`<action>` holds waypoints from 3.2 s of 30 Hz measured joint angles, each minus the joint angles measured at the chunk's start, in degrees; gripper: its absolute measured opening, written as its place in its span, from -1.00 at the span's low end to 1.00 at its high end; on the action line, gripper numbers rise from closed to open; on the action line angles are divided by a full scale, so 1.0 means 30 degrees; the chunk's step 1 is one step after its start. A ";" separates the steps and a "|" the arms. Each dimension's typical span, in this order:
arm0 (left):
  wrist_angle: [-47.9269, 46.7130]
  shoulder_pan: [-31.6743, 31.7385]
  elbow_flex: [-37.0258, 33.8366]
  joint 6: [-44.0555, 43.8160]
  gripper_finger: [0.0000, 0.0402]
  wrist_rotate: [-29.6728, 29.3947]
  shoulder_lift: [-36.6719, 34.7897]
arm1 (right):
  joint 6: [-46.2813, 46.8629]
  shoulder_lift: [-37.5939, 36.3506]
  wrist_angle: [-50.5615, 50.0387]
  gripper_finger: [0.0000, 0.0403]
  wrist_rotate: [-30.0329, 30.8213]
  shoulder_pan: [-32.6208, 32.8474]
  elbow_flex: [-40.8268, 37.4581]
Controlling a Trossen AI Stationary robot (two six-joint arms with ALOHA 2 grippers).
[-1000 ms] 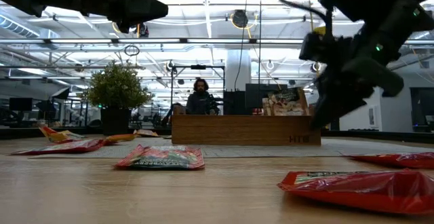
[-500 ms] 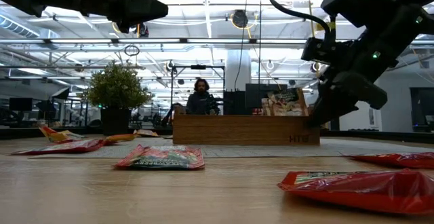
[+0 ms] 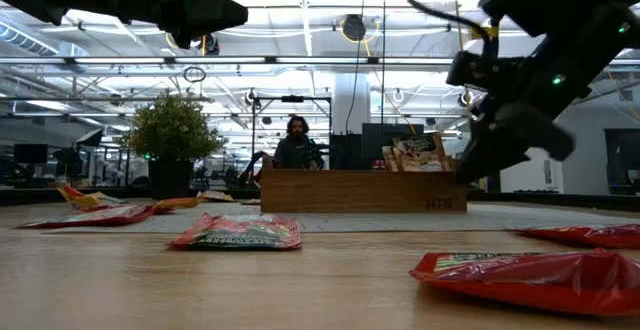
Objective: Pick & Place Tea
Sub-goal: Adjust the wooden organizer, then put the red tea bag into the middle section of the wooden organizer
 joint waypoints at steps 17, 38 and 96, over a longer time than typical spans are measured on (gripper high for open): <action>0.0000 -0.0006 0.0000 -0.0004 -0.71 0.0000 0.0002 | 0.1790 -0.3237 0.3737 -0.54 -1.3392 0.2267 0.0424; 0.0000 -0.0006 -0.0007 0.0003 -0.71 0.0000 0.0002 | 0.5225 0.1422 -0.9677 -0.12 -1.5561 0.7035 0.3912; 0.0000 0.0002 -0.0007 0.0003 -0.71 0.0000 0.0002 | -0.0227 0.1071 -0.9103 -0.54 -0.5821 0.7889 0.2565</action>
